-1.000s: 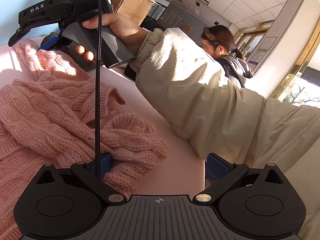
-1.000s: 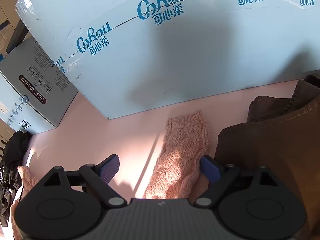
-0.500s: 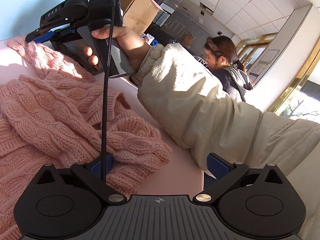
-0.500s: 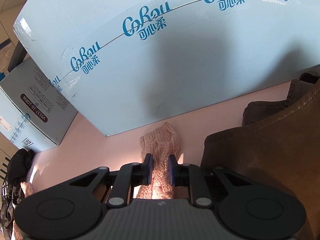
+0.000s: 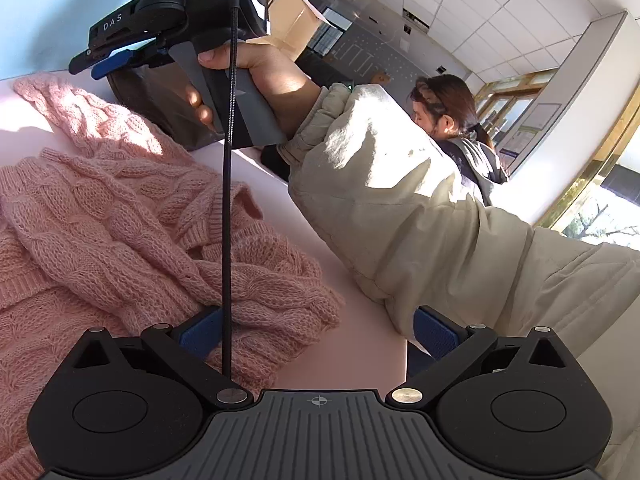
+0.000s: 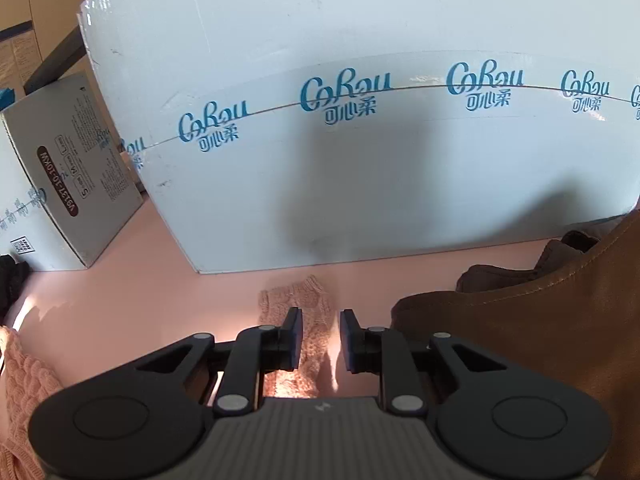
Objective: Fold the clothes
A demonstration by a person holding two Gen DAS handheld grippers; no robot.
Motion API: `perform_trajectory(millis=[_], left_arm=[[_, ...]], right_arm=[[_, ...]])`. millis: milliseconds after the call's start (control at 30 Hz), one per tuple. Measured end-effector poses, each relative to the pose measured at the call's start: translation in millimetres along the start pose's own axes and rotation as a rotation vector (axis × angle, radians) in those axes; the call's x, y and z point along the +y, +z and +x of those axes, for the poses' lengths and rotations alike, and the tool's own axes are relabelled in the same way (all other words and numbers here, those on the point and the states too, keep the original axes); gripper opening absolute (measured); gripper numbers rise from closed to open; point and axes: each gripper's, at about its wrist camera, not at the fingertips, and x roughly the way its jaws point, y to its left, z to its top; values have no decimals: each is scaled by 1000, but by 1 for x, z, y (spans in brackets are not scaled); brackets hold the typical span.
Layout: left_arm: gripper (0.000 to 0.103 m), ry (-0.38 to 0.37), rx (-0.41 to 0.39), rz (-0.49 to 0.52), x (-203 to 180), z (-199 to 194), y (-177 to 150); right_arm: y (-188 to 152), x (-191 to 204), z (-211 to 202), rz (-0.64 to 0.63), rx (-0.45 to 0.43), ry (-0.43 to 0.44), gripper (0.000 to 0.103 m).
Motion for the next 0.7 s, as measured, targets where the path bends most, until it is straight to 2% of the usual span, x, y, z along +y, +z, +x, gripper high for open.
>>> perform_trajectory(millis=[100,200,300,333,367,400,567,700], left_arm=[[102,-13,0,-11,3,-1,1],[102,-23,-2,-22,6,-1,2],[102,-29,-3,-28,8,-2,2],[102,-30,-3,-28,8,-2,3],[102,-30,-3,-29,8,-2,3],[102,-31,-4,-30,9,-2,3],[102,-31,-9,-39,8,-1,0],[102,-21,-20,-53,8,-4,-1]], right_arm=[[1,-15,12,70,44,119,37],[1,-8,23,16,57,70,35],[-1,7,30,-99,57,4,25],[-1,11,30,-125,56,-12,18],[-2,14,31,-139,54,-8,10],[-2,14,31,-132,51,7,8],[-4,10,20,-73,-7,87,6],[-4,28,-10,-118,-66,131,6]])
